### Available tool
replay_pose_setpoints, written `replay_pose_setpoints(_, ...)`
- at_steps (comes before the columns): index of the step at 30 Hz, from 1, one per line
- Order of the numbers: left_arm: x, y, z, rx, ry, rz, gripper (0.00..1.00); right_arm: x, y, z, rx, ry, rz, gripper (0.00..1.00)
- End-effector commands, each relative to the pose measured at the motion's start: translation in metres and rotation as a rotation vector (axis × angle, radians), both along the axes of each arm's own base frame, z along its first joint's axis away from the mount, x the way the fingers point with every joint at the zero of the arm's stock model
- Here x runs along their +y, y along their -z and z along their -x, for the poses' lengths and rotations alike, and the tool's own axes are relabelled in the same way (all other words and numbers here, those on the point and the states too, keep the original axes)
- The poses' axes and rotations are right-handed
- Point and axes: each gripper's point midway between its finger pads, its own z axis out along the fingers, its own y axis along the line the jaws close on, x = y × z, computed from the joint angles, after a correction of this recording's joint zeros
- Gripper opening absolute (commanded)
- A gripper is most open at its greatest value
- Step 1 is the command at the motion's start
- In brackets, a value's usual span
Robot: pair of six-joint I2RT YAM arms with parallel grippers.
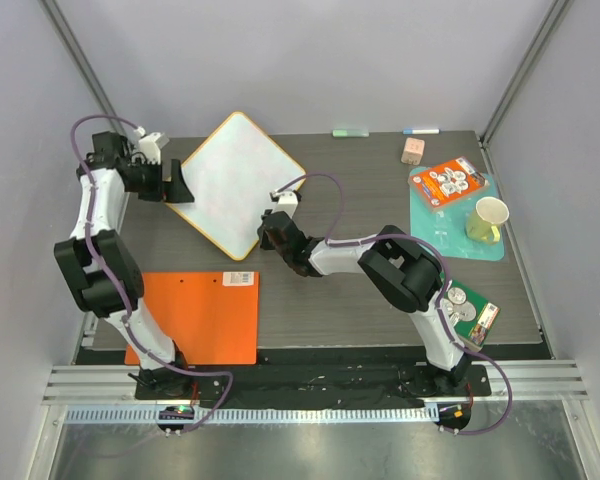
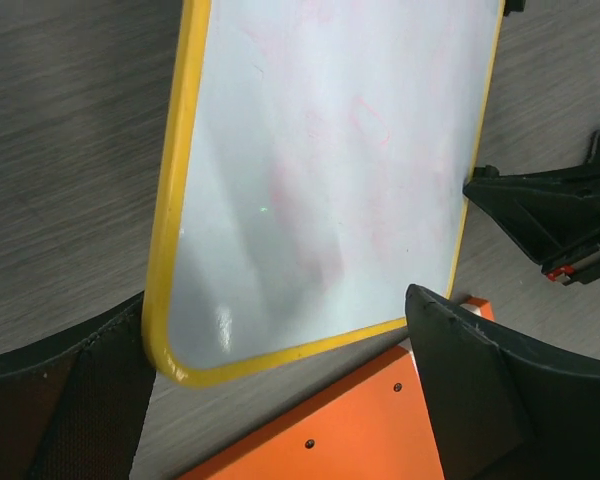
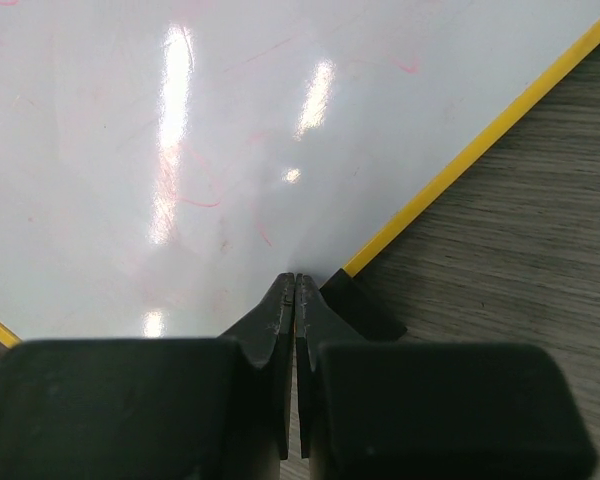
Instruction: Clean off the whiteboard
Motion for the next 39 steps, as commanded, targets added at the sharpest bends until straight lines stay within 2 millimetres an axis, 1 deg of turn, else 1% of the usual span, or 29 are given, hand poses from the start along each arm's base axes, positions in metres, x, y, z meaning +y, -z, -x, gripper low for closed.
replay_pose_setpoints(1, 0.016, -0.054, -0.014, -0.208, -0.105, -0.108, 0.99, -0.014, 0.006, -0.004, 0.012, 0.041, 0.027, 0.07)
replay_pose_setpoints(2, 0.025, -0.061, -0.015, -0.244, -0.15, -0.152, 1.0, -0.015, 0.006, -0.005, 0.011, 0.044, 0.026, 0.07)
replay_pose_setpoints(4, 0.033, -0.068, -0.015, -0.274, -0.209, -0.182, 1.0, -0.015, 0.003, -0.004, 0.008, 0.04, 0.018, 0.07)
replay_pose_setpoints(5, 0.034, -0.073, -0.009, -0.296, -0.231, -0.195, 1.0, -0.013, 0.0, -0.005, -0.001, 0.036, 0.007, 0.07)
replay_pose_setpoints(6, 0.041, -0.077, -0.012, -0.329, -0.26, -0.223, 1.0, -0.013, -0.003, -0.006, -0.007, 0.034, 0.003, 0.07)
replay_pose_setpoints(8, 0.044, -0.084, -0.008, -0.354, -0.287, -0.24, 1.0, -0.008, -0.01, -0.006, -0.025, 0.013, -0.011, 0.07)
replay_pose_setpoints(12, 0.04, -0.092, 0.005, -0.353, -0.276, -0.241, 1.0, 0.001, -0.031, -0.009, -0.061, -0.025, -0.035, 0.08)
replay_pose_setpoints(13, 0.037, -0.091, 0.01, -0.332, -0.268, -0.237, 1.0, 0.002, -0.041, -0.009, -0.076, -0.028, -0.048, 0.09)
replay_pose_setpoints(14, 0.037, -0.092, 0.012, -0.329, -0.264, -0.237, 1.0, 0.002, -0.046, -0.009, -0.085, -0.029, -0.054, 0.09)
replay_pose_setpoints(15, 0.036, -0.093, 0.014, -0.328, -0.262, -0.239, 1.0, 0.001, -0.05, -0.008, -0.09, -0.029, -0.06, 0.1)
replay_pose_setpoints(16, 0.034, -0.092, 0.018, -0.32, -0.255, -0.233, 1.0, 0.0, -0.062, -0.009, -0.11, -0.026, -0.079, 0.1)
replay_pose_setpoints(17, 0.033, -0.092, 0.02, -0.321, -0.251, -0.233, 1.0, -0.002, -0.069, -0.01, -0.12, -0.015, -0.089, 0.11)
replay_pose_setpoints(18, 0.033, -0.095, 0.023, -0.33, -0.25, -0.238, 1.0, -0.006, -0.069, -0.009, -0.12, -0.009, -0.087, 0.12)
replay_pose_setpoints(19, 0.03, -0.09, 0.026, -0.321, -0.244, -0.231, 1.0, -0.007, -0.074, -0.009, -0.128, -0.006, -0.094, 0.12)
replay_pose_setpoints(20, 0.029, -0.089, 0.029, -0.319, -0.239, -0.229, 1.0, -0.009, -0.086, -0.009, -0.146, 0.001, -0.109, 0.13)
replay_pose_setpoints(21, 0.028, -0.089, 0.031, -0.317, -0.238, -0.229, 1.0, -0.013, -0.086, -0.008, -0.147, 0.003, -0.104, 0.14)
replay_pose_setpoints(22, 0.026, -0.087, 0.035, -0.309, -0.236, -0.225, 1.0, -0.014, -0.092, -0.007, -0.157, 0.006, -0.107, 0.14)
replay_pose_setpoints(23, 0.025, -0.086, 0.037, -0.3, -0.238, -0.217, 1.0, -0.019, -0.101, -0.008, -0.174, 0.021, -0.112, 0.14)
replay_pose_setpoints(26, 0.019, -0.083, 0.046, -0.284, -0.228, -0.197, 1.0, -0.031, -0.11, -0.007, -0.196, 0.039, -0.101, 0.14)
replay_pose_setpoints(27, 0.018, -0.082, 0.049, -0.278, -0.227, -0.19, 1.0, -0.037, -0.117, -0.006, -0.211, 0.055, -0.092, 0.15)
replay_pose_setpoints(29, 0.012, -0.08, 0.056, -0.277, -0.204, -0.175, 1.0, -0.047, -0.122, -0.006, -0.217, 0.071, -0.076, 0.16)
replay_pose_setpoints(30, 0.009, -0.079, 0.059, -0.272, -0.199, -0.168, 1.0, -0.056, -0.128, -0.006, -0.225, 0.094, -0.072, 0.18)
replay_pose_setpoints(32, 0.007, -0.075, 0.065, -0.265, -0.203, -0.16, 1.0, -0.073, -0.129, -0.006, -0.214, 0.127, -0.047, 0.2)
replay_pose_setpoints(34, 0.008, -0.069, 0.068, -0.246, -0.22, -0.158, 1.0, -0.092, -0.129, -0.003, -0.199, 0.152, -0.019, 0.25)
replay_pose_setpoints(35, 0.008, -0.067, 0.069, -0.24, -0.225, -0.16, 1.0, -0.104, -0.127, -0.007, -0.19, 0.174, -0.005, 0.26)
replay_pose_setpoints(36, 0.008, -0.063, 0.07, -0.227, -0.229, -0.161, 1.0, -0.114, -0.119, -0.005, -0.165, 0.179, 0.033, 0.27)
replay_pose_setpoints(37, 0.009, -0.062, 0.071, -0.22, -0.233, -0.162, 1.0, -0.122, -0.123, -0.004, -0.169, 0.179, 0.05, 0.29)
replay_pose_setpoints(38, 0.009, -0.059, 0.072, -0.208, -0.235, -0.16, 1.0, -0.133, -0.123, -0.005, -0.165, 0.194, 0.066, 0.29)
replay_pose_setpoints(39, 0.008, -0.058, 0.073, -0.201, -0.233, -0.156, 1.0, -0.143, -0.114, -0.002, -0.143, 0.2, 0.095, 0.3)
